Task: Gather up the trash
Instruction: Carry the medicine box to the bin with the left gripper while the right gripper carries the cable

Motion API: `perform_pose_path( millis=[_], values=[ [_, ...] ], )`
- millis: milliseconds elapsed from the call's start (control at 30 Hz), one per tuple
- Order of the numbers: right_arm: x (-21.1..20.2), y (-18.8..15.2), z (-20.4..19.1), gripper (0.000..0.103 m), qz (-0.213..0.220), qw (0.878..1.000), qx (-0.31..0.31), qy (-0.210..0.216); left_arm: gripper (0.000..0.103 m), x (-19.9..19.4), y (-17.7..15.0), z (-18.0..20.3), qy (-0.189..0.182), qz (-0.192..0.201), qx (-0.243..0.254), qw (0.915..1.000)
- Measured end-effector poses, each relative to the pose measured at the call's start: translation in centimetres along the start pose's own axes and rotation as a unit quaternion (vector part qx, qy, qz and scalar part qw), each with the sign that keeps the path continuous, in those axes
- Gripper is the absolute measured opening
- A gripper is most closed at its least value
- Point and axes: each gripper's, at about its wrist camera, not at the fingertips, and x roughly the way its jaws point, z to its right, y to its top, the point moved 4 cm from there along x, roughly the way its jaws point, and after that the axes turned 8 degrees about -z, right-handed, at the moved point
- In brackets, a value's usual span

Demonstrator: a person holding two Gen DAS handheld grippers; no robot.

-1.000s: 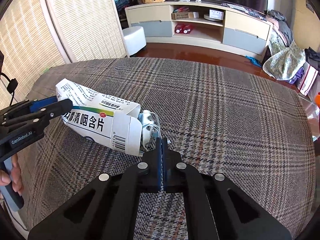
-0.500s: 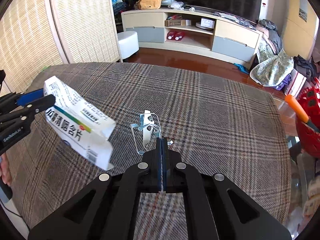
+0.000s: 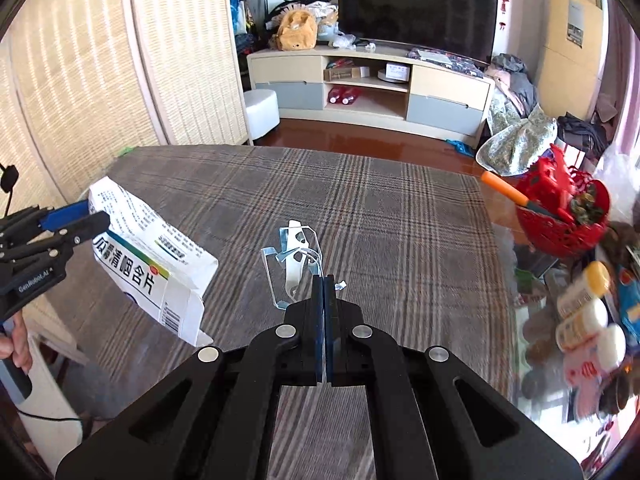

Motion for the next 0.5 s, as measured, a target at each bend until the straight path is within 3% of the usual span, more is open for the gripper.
perform_pose_path(
  millis=[233, 500],
  values=[
    [-6.6, -7.1, -1.4, 0.003, 0.009, 1.000, 0.004, 0.001, 0.034, -6.9, -7.2, 2.0, -0.010, 0.002, -0.002, 0.9999],
    [-8.7, -15.0, -2.8, 0.003, 0.004, 1.000, 0.011, 0.022, 0.035, -8.5, -15.6, 5.0, -0.037, -0.022, 0.006, 0.9991]
  ],
)
